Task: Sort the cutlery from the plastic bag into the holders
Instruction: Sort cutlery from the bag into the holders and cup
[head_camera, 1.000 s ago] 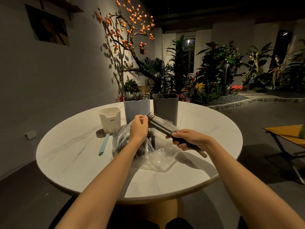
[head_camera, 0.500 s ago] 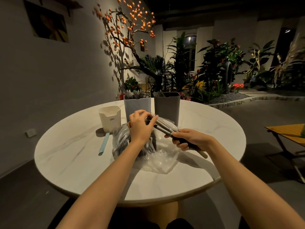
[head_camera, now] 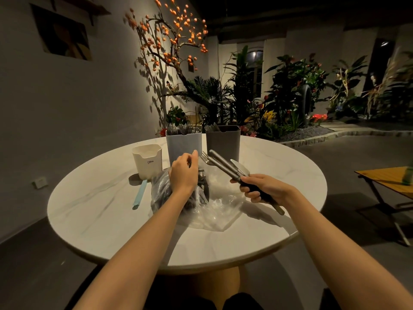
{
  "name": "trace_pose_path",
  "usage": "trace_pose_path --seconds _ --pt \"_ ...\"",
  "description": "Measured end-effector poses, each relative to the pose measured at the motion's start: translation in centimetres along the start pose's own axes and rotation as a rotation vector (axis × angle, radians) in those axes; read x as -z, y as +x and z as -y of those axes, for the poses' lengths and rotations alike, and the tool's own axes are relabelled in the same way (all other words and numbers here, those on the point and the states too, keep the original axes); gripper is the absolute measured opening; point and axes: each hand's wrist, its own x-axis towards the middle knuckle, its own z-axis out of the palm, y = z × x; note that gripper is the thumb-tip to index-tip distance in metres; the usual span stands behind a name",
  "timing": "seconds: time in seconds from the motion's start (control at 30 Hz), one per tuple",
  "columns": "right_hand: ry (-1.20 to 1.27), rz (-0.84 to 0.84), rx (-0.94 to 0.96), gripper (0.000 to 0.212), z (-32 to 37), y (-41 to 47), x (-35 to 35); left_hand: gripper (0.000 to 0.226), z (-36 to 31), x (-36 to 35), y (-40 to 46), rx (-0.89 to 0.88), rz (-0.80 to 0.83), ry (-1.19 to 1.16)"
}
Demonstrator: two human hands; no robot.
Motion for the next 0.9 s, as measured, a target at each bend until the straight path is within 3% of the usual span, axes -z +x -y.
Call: trace_pose_path --seconds 0.5,0.7,0.9 --pt "-0.001 -0.034 0.05 0.042 1.5 2.6 -2.0 0.033 -1.8 -1.5 0.2 -0.017 0.406 -0.107" --pt "-0.026 -0.064 0.089 0.021 2.3 4.4 -2.4 0.028 -2.1 -2.5 1.5 0.07 0.404 -0.165" --pt "-0.064 -0.061 0.113 0.017 3.2 6.6 -2.8 0.026 -2.6 -3.4 3.2 0.203 0.337 -0.206"
